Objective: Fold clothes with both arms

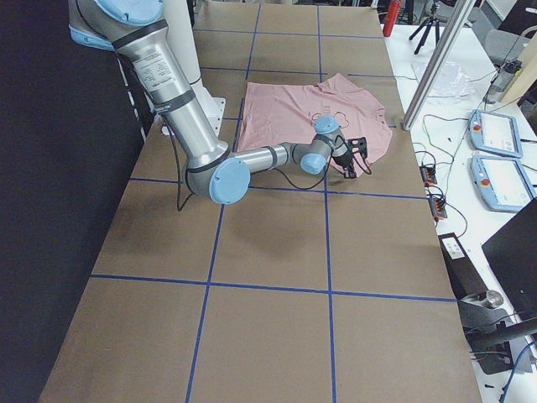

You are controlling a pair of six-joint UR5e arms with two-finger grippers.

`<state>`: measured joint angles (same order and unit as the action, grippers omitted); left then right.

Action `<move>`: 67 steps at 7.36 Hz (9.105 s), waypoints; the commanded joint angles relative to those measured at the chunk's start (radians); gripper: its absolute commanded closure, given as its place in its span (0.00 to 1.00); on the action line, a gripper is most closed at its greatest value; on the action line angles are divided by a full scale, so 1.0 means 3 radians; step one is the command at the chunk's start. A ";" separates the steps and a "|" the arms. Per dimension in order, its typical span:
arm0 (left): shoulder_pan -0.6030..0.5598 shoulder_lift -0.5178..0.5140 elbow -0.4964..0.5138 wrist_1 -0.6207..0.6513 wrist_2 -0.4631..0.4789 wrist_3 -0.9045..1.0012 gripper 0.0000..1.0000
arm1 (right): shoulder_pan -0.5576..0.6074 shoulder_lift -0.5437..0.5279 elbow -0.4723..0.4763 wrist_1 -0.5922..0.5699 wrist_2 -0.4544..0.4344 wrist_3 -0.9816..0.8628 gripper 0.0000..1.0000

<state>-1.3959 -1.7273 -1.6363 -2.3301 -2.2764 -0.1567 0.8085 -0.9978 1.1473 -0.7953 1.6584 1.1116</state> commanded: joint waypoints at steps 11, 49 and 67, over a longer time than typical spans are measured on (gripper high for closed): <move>0.0005 0.0000 0.0034 0.0000 0.0005 -0.0015 0.00 | -0.0491 0.1189 -0.0229 -0.1511 -0.0742 0.0662 0.01; 0.2066 -0.2464 0.1792 0.1125 0.1800 -0.2945 1.00 | 0.1661 -0.0591 0.1355 -0.1716 0.2075 -0.2601 0.00; 0.3849 0.0439 -0.1438 0.0977 0.2397 -0.4227 0.31 | -0.1764 -0.1966 0.3800 -0.1736 -0.0589 0.1132 0.00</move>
<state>-0.2946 -1.6243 -2.0674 -2.0368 -1.5968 -1.3949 0.2841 -1.5870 2.2864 -1.3176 1.4879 1.4496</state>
